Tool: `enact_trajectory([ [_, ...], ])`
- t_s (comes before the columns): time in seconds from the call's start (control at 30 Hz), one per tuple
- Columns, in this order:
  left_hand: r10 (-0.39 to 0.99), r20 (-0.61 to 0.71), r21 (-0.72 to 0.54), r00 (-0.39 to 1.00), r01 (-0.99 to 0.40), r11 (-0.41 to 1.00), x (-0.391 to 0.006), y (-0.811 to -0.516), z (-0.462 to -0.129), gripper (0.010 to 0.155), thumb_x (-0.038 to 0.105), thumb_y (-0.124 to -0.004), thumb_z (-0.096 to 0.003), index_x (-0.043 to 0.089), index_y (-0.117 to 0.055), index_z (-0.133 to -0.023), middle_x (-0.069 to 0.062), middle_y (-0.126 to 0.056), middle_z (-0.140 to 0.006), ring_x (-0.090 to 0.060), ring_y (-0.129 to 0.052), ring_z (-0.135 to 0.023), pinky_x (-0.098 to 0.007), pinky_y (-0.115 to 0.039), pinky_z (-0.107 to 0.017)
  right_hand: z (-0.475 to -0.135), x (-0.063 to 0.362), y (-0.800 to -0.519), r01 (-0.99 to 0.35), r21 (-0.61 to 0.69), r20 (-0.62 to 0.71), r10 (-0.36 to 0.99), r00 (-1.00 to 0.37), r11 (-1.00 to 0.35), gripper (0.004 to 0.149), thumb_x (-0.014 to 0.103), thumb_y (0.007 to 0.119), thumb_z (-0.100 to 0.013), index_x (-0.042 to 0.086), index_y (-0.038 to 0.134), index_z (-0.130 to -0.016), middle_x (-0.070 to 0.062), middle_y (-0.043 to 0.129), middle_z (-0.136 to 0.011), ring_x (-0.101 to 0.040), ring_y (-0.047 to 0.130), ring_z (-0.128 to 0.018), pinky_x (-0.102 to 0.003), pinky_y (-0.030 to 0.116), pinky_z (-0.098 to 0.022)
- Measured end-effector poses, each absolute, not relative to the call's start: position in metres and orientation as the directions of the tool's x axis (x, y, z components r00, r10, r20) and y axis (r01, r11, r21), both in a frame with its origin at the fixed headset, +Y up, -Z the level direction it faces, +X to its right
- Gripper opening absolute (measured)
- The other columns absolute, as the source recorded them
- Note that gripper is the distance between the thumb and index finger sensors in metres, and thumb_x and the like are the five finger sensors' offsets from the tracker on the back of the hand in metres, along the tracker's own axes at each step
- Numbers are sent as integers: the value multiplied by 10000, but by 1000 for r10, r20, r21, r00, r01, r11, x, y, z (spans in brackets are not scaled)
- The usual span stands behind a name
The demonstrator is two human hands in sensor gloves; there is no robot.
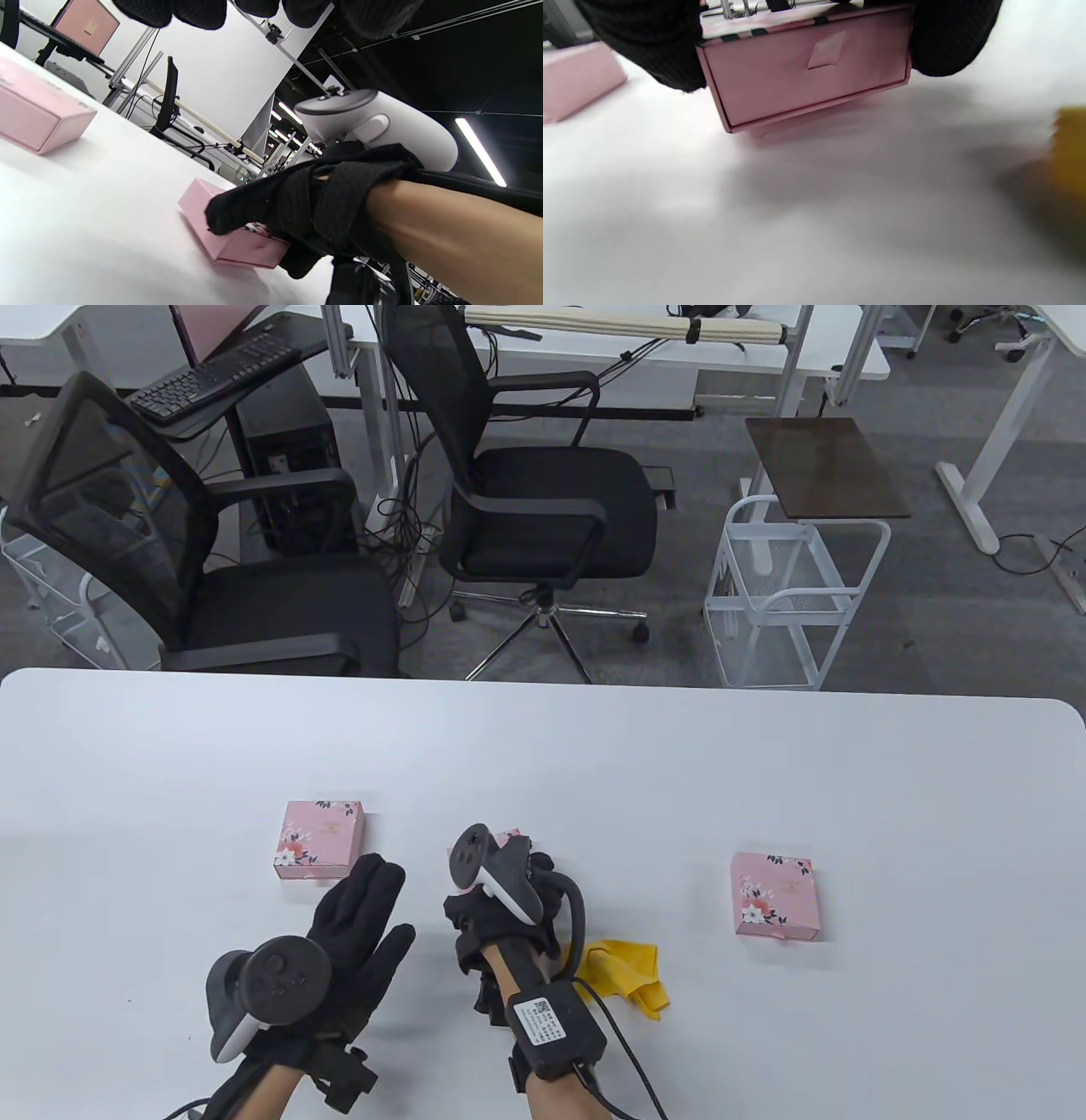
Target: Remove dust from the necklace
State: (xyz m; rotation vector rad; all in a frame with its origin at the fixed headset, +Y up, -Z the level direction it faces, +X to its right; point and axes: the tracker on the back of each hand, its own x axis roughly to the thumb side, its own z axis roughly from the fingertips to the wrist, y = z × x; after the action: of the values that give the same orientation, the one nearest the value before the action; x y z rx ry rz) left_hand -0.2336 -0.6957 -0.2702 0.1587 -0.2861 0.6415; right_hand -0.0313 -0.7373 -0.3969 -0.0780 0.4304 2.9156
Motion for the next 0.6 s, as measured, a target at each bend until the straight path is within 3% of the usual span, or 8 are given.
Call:
enact_trajectory([
  [0.23, 552, 316, 71, 772, -599, 798, -232, -695, -268, 645, 515, -607, -612, 274, -406, -1176, -31, -338, -1264, -408, -429, -1089, -614, -497, -761, -412, 58, -707, -314, 241, -259, 251, -933, -918, 1064, 561, 805, -629, -150, 186, -1120, -533, 321, -1077, -759, 576, -834, -678, 630, -640],
  [0.43, 548, 321, 62, 772, -595, 802, -230, -696, -268, 647, 515, -608, -612, 270, -407, -1176, -33, -341, -1263, -409, -432, -1087, -614, -500, -760, -410, 106, -724, -333, 262, -360, 228, -905, -906, 1063, 565, 808, -627, -146, 193, -1124, -533, 315, -1080, -758, 577, -835, -675, 630, -643],
  [0.6, 539, 324, 61, 778, -586, 808, -228, -696, -268, 648, 516, -609, -612, 270, -409, -1177, -36, -340, -1264, -409, -432, -1088, -615, -499, -760, -408, 117, -738, -311, 303, -373, 188, -908, -901, 1055, 551, 806, -631, -142, 181, -1124, -531, 296, -1085, -765, 555, -845, -684, 613, -653],
])
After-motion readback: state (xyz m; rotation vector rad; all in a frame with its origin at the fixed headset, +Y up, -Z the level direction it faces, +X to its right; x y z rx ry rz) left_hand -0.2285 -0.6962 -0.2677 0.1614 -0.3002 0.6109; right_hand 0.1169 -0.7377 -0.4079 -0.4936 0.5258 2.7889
